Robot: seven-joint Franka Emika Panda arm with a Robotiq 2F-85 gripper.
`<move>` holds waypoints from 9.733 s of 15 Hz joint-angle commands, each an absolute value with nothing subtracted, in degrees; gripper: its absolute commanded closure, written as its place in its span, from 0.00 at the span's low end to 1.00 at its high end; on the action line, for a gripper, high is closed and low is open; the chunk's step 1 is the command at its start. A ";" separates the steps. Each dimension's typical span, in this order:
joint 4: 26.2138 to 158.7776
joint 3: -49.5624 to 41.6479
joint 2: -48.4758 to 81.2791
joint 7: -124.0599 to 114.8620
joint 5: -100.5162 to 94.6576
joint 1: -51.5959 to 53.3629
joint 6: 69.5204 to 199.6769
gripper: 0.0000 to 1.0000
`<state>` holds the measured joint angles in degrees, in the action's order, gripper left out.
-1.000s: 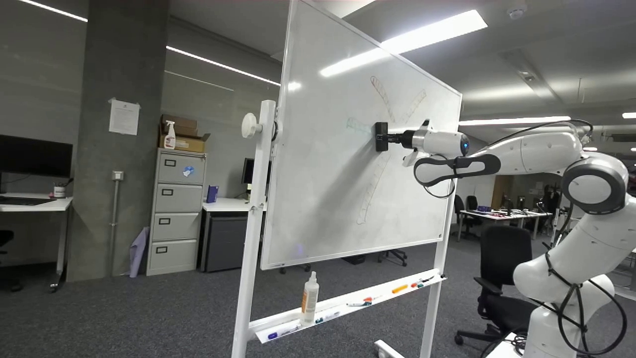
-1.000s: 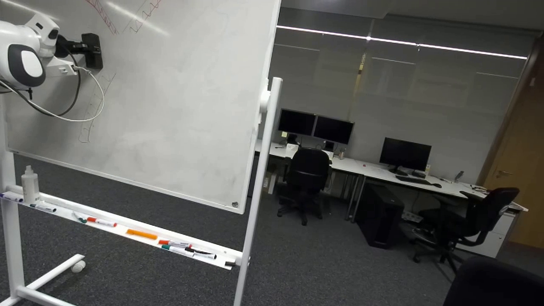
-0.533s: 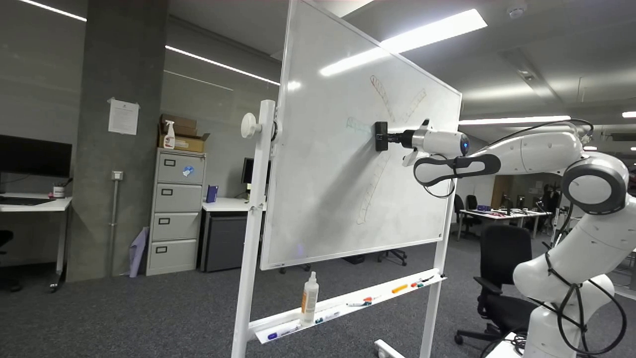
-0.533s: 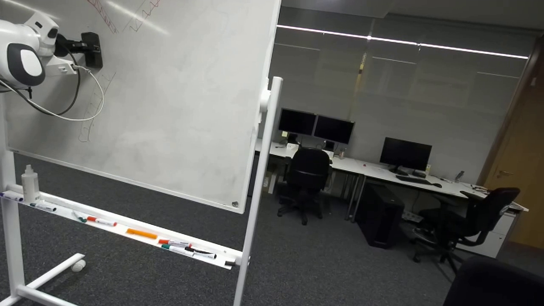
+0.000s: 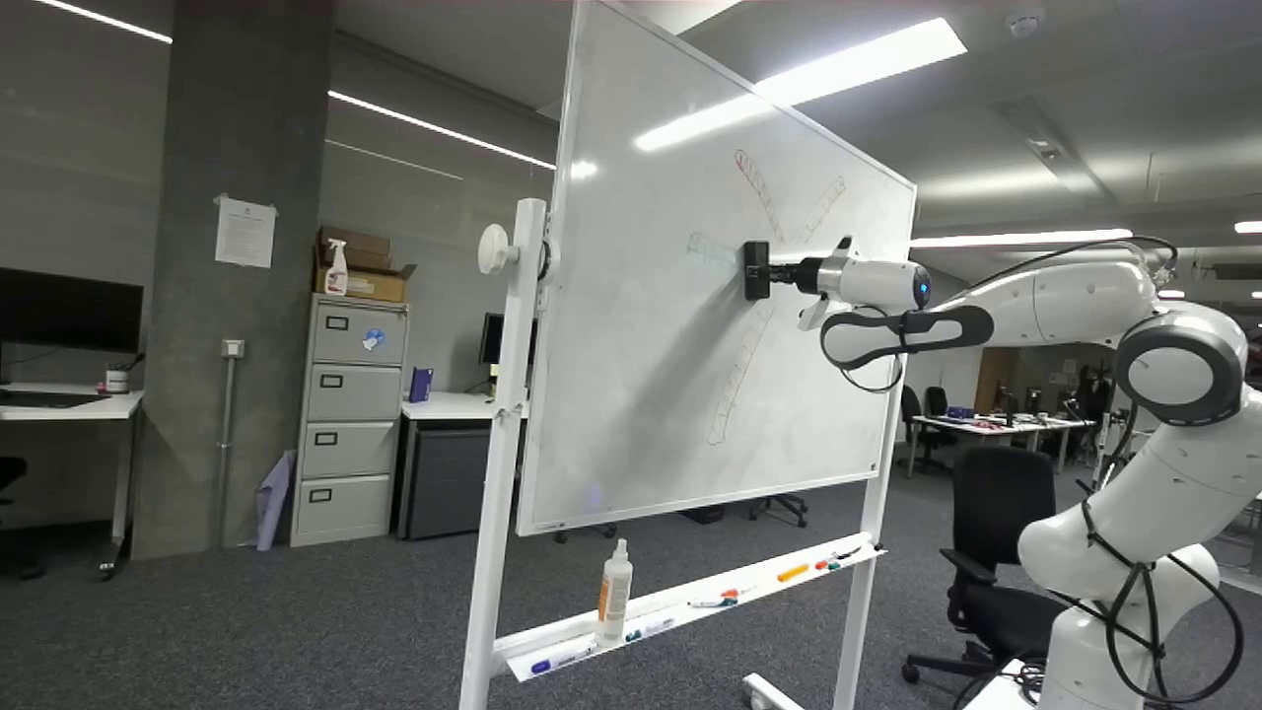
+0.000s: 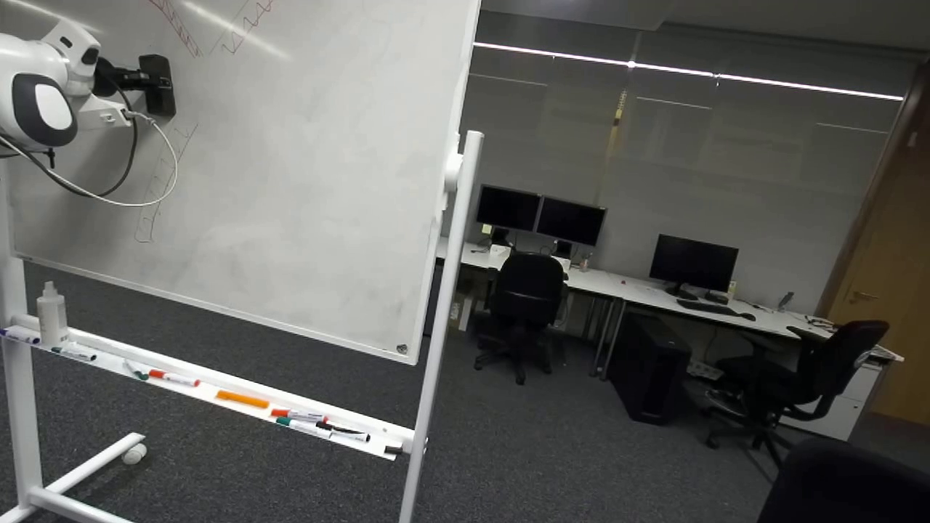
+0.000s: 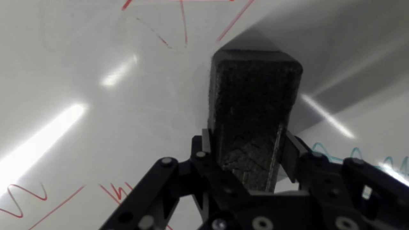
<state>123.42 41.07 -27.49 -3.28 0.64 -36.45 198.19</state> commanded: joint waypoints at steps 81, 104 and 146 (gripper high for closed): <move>121.58 0.54 -23.97 0.19 -9.06 3.84 197.29 0.70; 115.91 -14.26 -22.19 0.91 -9.05 18.02 196.68 0.70; 115.33 -16.90 -18.04 6.87 -10.44 14.04 197.96 0.70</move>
<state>116.93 -17.24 -21.06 6.60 -12.14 17.50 197.97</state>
